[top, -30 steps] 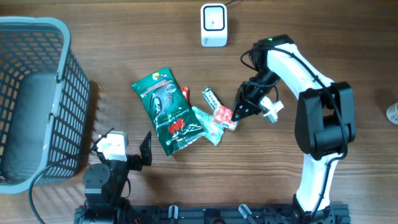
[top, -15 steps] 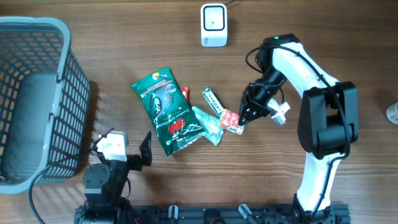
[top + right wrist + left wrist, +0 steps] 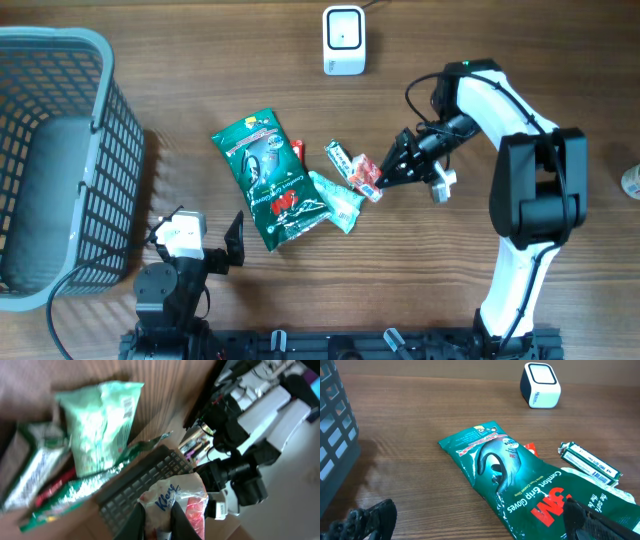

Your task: Scan the item barcode

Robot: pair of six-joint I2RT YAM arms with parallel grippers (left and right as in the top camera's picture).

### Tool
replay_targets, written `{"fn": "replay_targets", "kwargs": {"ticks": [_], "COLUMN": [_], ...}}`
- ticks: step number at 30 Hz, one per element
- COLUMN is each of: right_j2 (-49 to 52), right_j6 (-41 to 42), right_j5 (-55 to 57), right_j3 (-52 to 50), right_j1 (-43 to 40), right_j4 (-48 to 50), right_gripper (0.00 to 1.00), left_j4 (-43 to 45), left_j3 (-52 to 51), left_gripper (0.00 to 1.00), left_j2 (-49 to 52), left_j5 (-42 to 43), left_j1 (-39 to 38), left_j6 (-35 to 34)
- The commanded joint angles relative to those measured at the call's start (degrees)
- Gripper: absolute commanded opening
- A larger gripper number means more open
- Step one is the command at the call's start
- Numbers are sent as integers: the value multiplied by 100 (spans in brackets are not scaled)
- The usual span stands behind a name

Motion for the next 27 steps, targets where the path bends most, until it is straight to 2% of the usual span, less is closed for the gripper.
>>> {"fn": "replay_targets", "kwargs": {"ticks": [1, 4, 7, 20, 22, 24, 26, 27], "right_j2": [352, 361, 361, 361, 361, 361, 306, 229], "right_j6": [142, 22, 74, -354, -1043, -2081, -3523, -3995], "right_j5": [-337, -621, -350, -46, 144, 481, 498, 415], "right_j3": [-402, -855, -1165, -1213, -1202, -1152, -1143, -1143], "right_j1": [-138, -208, -354, -566, -566, -566, -505, -446], "right_j4": [-20, -20, -20, -22, -22, -22, -24, -24], "right_gripper": [5, 5, 5, 5, 4, 4, 4, 4], "left_j4": [-28, -28, -31, -28, -28, -28, -28, -31], "left_j3": [9, 9, 9, 9, 9, 9, 9, 9], "left_gripper": [100, 100, 100, 100, 100, 100, 100, 100], "left_j2": [-15, -15, -15, -15, -15, -15, -15, -15], "left_j5": [87, 87, 85, 87, 87, 87, 85, 87], "left_j1": [-9, -9, -9, -9, -9, -9, -9, -9], "left_j6": [90, 90, 90, 90, 90, 90, 90, 90]}}
